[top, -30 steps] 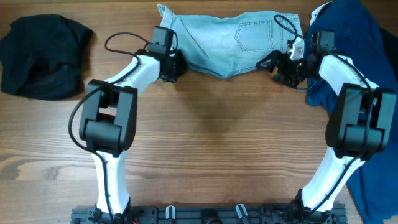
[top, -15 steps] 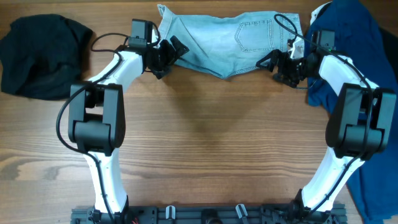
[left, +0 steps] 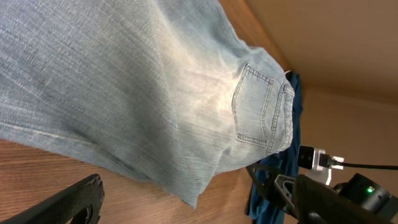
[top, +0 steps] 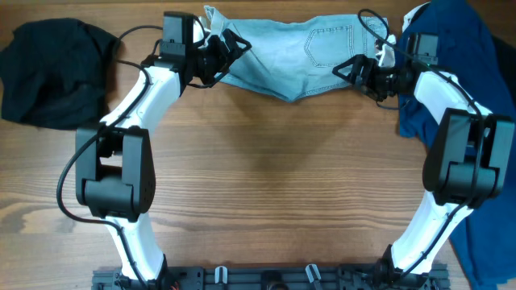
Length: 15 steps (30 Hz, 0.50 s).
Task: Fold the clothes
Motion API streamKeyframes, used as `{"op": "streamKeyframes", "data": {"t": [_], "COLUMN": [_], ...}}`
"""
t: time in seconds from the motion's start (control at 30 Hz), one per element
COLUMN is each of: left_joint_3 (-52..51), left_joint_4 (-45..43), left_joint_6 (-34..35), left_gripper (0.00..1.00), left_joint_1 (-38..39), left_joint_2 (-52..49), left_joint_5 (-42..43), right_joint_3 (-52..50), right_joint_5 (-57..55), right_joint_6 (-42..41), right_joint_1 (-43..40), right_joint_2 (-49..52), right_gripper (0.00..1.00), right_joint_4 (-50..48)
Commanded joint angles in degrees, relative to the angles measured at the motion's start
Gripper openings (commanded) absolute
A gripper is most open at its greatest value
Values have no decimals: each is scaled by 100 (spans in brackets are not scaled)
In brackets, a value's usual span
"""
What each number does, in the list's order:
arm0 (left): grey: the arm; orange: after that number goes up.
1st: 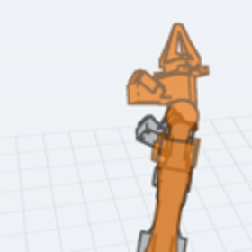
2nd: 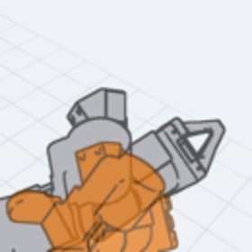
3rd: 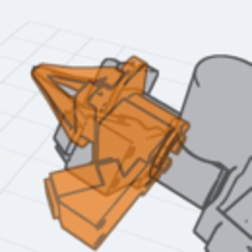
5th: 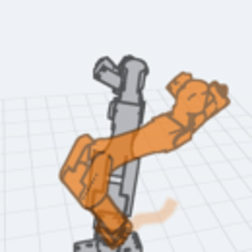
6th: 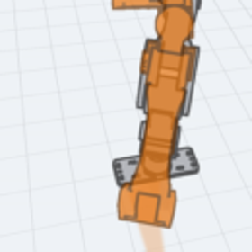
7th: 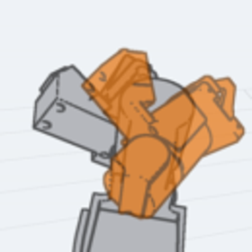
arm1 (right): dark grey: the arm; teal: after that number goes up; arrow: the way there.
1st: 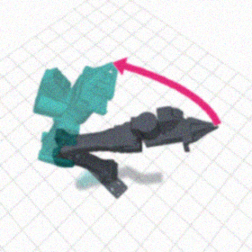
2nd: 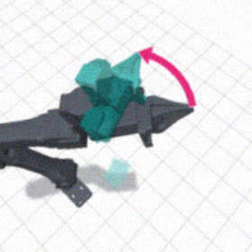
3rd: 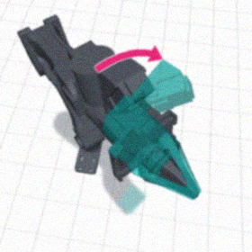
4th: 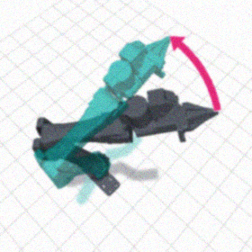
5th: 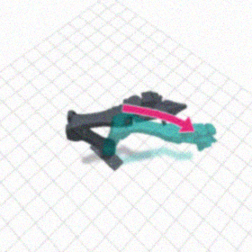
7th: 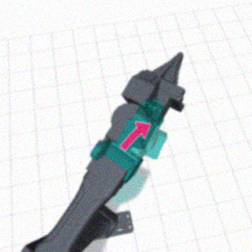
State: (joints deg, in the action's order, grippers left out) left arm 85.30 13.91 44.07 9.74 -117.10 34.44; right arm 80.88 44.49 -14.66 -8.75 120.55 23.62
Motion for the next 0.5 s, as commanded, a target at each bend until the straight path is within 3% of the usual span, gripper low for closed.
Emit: {"op": "streamKeyframes", "data": {"t": [0.0, 0.2, 0.47], "left_joint_3": [-17, -17, -17], "left_joint_4": [111, 337, 435], "left_joint_6": [-35, -503, -511], "left_gripper": [98, 99, 99], "left_joint_1": [11, 11, 11], "left_joint_2": [39, 37, 37], "left_joint_5": [-66, -153, -155], "right_joint_3": [-11, 358, 704], "right_joint_5": [-278, 868, 1333], "right_joint_6": [-442, -118, 105], "right_joint_1": [-184, -1054, -1661], "right_joint_2": [-192, -208, -205], "right_gripper": [100, 100, 100], "right_joint_4": [-68, -435, -511]}}
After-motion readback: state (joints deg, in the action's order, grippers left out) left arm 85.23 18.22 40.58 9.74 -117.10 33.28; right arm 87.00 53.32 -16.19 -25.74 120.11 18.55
